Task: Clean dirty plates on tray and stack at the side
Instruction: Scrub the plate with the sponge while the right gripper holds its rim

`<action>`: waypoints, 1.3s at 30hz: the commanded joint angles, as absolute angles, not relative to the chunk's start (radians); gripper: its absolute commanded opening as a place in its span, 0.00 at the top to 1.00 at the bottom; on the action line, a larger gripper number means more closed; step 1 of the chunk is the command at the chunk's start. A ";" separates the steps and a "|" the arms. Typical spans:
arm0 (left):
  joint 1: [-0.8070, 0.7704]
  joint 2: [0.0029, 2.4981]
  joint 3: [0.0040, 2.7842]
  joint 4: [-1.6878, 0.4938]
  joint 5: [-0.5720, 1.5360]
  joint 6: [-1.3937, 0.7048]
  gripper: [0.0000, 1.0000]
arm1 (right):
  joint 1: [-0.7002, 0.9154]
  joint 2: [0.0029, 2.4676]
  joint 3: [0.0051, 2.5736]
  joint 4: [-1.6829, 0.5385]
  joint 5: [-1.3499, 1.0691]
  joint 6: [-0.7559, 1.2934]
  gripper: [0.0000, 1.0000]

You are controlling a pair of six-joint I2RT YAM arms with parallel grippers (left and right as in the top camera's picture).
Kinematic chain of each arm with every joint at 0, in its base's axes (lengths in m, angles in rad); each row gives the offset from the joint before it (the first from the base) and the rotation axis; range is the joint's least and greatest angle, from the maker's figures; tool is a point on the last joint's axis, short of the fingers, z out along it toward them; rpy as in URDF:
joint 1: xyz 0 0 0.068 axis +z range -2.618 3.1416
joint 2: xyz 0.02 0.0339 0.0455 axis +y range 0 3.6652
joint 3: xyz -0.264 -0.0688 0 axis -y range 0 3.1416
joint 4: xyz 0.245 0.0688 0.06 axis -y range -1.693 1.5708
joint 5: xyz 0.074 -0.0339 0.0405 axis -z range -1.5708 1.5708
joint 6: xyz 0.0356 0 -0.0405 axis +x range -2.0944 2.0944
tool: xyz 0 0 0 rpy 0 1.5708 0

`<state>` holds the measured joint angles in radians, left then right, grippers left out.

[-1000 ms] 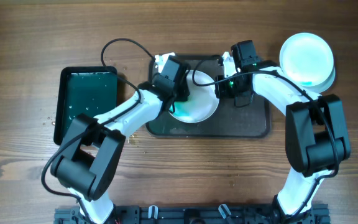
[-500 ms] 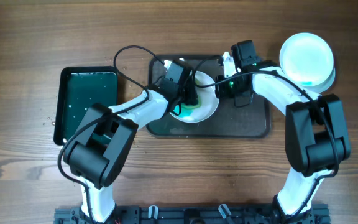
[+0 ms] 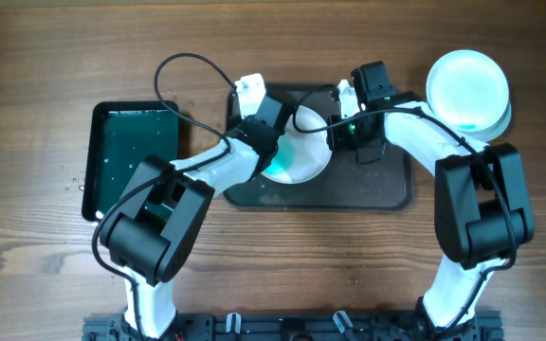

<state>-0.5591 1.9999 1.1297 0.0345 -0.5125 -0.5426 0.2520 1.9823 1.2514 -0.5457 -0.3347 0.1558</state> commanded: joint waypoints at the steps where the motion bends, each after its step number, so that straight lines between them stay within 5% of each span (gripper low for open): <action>1: -0.550 1.947 1.128 0.076 -0.613 -0.532 0.96 | 0.246 1.990 1.252 -0.561 -0.311 0.130 0.96; 6: -0.547 1.904 1.128 0.082 -0.186 -0.616 0.96 | 0.246 1.990 1.252 -0.562 -0.311 0.131 0.96; 10: -0.554 1.967 1.128 0.079 -0.041 -0.750 0.96 | 0.246 1.990 1.252 -0.558 -0.312 0.132 0.96; 15: -0.552 2.061 1.128 0.094 -0.079 -0.748 0.96 | 0.246 1.990 1.252 -0.554 -0.312 0.133 0.96; 27: -0.519 2.056 1.128 0.094 -0.644 -0.366 0.96 | 0.245 1.990 1.252 -0.561 -0.311 0.130 0.96; 39: -0.519 1.893 1.128 0.096 -0.565 -0.395 0.96 | 0.244 1.990 1.252 -0.562 -0.308 0.130 0.96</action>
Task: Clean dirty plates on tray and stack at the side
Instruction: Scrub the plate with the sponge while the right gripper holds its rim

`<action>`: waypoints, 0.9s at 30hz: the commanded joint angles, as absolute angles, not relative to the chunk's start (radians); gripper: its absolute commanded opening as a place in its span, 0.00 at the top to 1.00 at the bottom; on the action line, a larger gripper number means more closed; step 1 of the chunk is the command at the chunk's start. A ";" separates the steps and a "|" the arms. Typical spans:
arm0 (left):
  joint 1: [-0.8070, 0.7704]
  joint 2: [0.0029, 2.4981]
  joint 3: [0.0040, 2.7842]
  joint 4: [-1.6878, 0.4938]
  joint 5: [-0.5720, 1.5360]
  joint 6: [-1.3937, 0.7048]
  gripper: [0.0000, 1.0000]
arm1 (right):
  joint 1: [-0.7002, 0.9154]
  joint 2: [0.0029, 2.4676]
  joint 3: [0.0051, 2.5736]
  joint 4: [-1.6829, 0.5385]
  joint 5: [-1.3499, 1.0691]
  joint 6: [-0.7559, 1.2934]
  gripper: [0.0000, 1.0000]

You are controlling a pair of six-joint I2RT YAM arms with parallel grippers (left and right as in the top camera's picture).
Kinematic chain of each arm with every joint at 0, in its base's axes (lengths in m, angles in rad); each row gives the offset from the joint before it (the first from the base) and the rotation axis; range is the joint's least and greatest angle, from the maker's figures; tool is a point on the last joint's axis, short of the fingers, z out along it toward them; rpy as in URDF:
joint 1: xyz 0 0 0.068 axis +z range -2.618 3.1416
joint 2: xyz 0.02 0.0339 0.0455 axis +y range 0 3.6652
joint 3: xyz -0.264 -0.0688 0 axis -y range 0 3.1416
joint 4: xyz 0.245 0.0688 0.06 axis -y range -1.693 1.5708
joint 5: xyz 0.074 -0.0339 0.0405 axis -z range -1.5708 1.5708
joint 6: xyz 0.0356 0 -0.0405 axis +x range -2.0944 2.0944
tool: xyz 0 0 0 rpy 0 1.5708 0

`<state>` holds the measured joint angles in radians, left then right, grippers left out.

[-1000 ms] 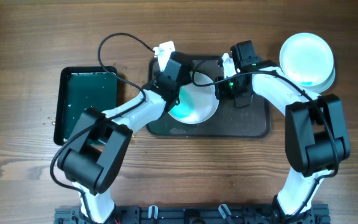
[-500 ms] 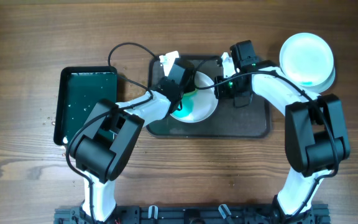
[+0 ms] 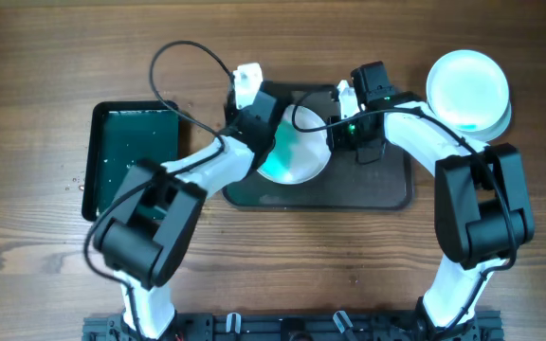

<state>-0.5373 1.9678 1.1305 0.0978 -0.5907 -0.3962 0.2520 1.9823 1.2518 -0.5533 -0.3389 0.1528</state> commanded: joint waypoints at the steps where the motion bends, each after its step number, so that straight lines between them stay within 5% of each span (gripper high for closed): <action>1: -0.519 1.889 1.128 0.089 -0.502 -0.445 0.96 | 0.244 1.990 1.252 -0.562 -0.308 0.131 0.96; 10: -0.517 1.863 1.128 0.074 -0.078 -0.597 0.96 | 0.243 1.990 1.252 -0.546 -0.308 0.131 0.96; 19: -0.517 2.026 1.128 0.170 -0.046 -0.693 0.96 | 0.243 1.990 1.252 -0.536 -0.308 0.131 0.96; 27: -0.469 2.065 1.128 0.173 -0.194 -0.567 0.96 | 0.243 1.990 1.252 -0.541 -0.308 0.131 0.96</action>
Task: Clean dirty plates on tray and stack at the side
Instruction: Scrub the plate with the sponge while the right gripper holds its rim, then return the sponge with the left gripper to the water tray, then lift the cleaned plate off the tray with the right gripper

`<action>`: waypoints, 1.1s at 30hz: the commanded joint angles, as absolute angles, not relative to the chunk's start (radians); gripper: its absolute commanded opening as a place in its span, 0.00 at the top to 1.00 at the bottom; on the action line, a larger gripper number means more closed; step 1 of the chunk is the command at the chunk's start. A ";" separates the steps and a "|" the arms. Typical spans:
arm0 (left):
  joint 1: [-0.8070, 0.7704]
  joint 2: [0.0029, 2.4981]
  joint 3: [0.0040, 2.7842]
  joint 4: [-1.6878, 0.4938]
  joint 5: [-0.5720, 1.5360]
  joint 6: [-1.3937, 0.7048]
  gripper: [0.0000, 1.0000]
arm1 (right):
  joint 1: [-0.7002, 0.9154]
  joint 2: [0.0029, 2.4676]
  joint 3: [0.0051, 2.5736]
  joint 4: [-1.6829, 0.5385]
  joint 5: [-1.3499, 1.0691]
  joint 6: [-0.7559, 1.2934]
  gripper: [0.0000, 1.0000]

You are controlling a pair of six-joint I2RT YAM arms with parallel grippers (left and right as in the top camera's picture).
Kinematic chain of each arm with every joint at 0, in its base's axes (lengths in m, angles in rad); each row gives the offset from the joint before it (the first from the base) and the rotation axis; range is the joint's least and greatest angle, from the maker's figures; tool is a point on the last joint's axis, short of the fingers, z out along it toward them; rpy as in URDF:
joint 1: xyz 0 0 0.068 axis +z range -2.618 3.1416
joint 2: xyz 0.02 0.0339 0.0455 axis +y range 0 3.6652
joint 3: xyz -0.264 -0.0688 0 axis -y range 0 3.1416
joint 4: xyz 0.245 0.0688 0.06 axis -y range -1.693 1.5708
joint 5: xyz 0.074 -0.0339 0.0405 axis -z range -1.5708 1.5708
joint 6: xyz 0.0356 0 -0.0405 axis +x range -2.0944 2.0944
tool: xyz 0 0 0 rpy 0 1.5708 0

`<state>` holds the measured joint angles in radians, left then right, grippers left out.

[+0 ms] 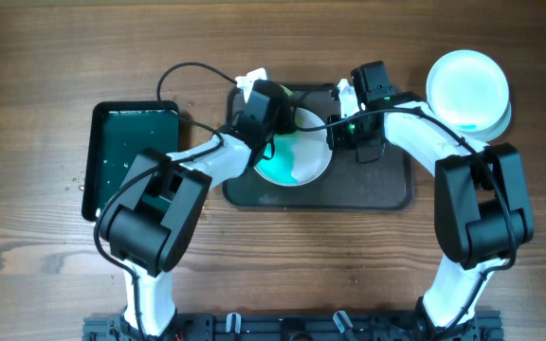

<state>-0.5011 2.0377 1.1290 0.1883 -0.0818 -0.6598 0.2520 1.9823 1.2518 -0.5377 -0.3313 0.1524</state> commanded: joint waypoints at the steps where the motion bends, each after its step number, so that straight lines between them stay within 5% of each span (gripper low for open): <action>1: -0.463 2.065 1.128 0.164 -0.241 -0.531 0.96 | 0.243 1.990 1.252 -0.541 -0.308 0.131 0.96; 5: -0.459 2.046 1.128 0.137 -0.336 -0.418 0.96 | 0.243 1.990 1.252 -0.544 -0.308 0.131 0.96; 16: -0.429 1.658 1.128 -0.049 -0.217 -0.536 0.96 | 0.243 1.990 1.255 -0.536 -0.308 0.104 0.96; 25: -0.191 1.632 1.128 -0.511 -0.217 -0.536 0.96 | 0.244 1.898 1.310 -0.535 -0.222 0.048 0.96; 33: 0.019 1.645 1.110 -0.567 -0.216 -0.535 0.96 | 0.255 1.809 1.310 -0.535 -0.159 -0.091 0.96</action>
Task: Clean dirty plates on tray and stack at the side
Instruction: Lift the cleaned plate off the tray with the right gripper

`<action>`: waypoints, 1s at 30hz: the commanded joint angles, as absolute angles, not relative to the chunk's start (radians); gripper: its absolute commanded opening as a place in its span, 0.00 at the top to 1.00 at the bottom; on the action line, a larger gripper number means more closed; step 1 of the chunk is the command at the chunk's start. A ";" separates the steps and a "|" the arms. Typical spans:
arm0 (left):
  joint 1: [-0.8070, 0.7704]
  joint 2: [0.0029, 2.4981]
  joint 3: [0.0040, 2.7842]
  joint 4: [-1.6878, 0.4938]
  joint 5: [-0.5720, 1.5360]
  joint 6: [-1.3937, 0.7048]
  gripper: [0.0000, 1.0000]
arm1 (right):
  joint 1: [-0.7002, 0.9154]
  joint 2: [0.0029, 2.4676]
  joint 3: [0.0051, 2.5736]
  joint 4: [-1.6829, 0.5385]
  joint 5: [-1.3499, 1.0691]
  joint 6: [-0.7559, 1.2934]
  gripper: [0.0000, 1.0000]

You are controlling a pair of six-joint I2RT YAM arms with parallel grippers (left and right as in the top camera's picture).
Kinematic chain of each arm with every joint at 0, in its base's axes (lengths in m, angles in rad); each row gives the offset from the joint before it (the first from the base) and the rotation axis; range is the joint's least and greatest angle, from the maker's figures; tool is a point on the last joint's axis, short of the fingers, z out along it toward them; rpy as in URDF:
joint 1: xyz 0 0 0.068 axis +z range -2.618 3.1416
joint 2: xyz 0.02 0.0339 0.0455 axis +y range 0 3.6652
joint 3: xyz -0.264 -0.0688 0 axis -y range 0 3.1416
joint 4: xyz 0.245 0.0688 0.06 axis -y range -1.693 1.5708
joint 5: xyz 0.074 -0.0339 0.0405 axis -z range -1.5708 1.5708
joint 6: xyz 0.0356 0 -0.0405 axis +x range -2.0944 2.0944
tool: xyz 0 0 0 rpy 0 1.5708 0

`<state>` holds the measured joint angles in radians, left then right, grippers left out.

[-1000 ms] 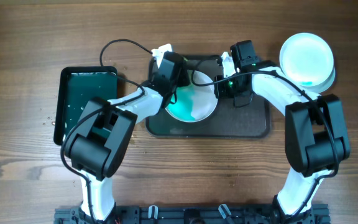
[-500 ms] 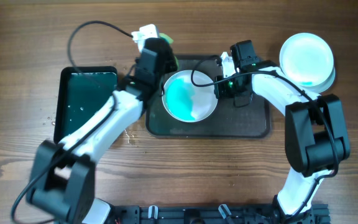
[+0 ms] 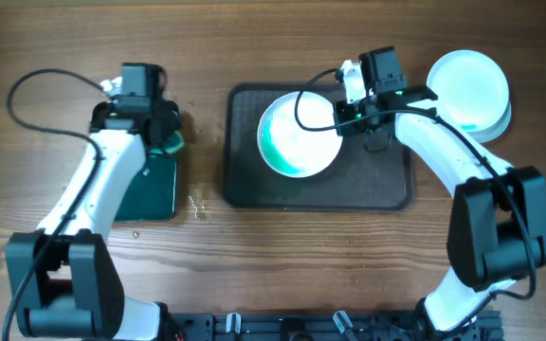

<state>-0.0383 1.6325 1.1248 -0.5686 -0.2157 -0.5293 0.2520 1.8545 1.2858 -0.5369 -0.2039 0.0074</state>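
A white plate (image 3: 297, 134) with a teal-tinted inside rests on the black tray (image 3: 387, 185), in its left half. My right gripper (image 3: 341, 112) is at the plate's right rim and looks shut on it. My left gripper (image 3: 164, 133) is far to the left, over the top right corner of the dark green basin (image 3: 159, 185). A green sponge (image 3: 172, 143) shows at its tip, and the gripper appears shut on it. The left arm hides most of the basin.
A stack of white plates (image 3: 469, 87) stands on the table at the far right, beside the tray. Water drops (image 3: 195, 204) lie on the wood between basin and tray. A black cable (image 3: 41, 90) loops out to the left of the left arm.
My left gripper has left the plate and moved left to the green basin, taking the sponge along. The plate now shows whole and lies a little higher on the tray, with the right gripper still at its rim.
At all three earlier moments my left gripper was on the plate, shifting from its lower left toward its upper edge, while my right gripper stayed at the right rim. Now the left gripper is over the basin and the plate is uncovered.
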 commanded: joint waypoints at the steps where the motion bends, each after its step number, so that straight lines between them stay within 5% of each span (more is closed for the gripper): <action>1: 0.041 1.655 1.109 -0.570 -0.207 -0.535 0.96 | 0.262 1.807 1.310 -0.534 -0.141 -0.118 0.96; 16: 0.154 1.879 1.109 -0.490 -0.080 -0.532 0.94 | 0.520 1.775 1.312 -0.477 0.459 -0.308 0.96; 18: 0.154 1.878 1.109 -0.490 -0.078 -0.532 0.74 | 0.550 1.763 1.312 -0.471 0.529 -0.343 0.96; 23: 0.154 1.850 1.110 -0.493 -0.012 -0.532 0.49 | 0.604 1.728 1.312 -0.419 0.655 -0.415 0.96; 27: 0.154 1.748 1.111 -0.501 0.012 -0.532 0.00 | 0.644 1.710 1.312 -0.388 0.780 -0.523 0.96; 30: 0.154 1.659 1.111 -0.515 0.011 -0.532 0.00 | 0.673 1.710 1.312 -0.351 0.894 -0.635 0.96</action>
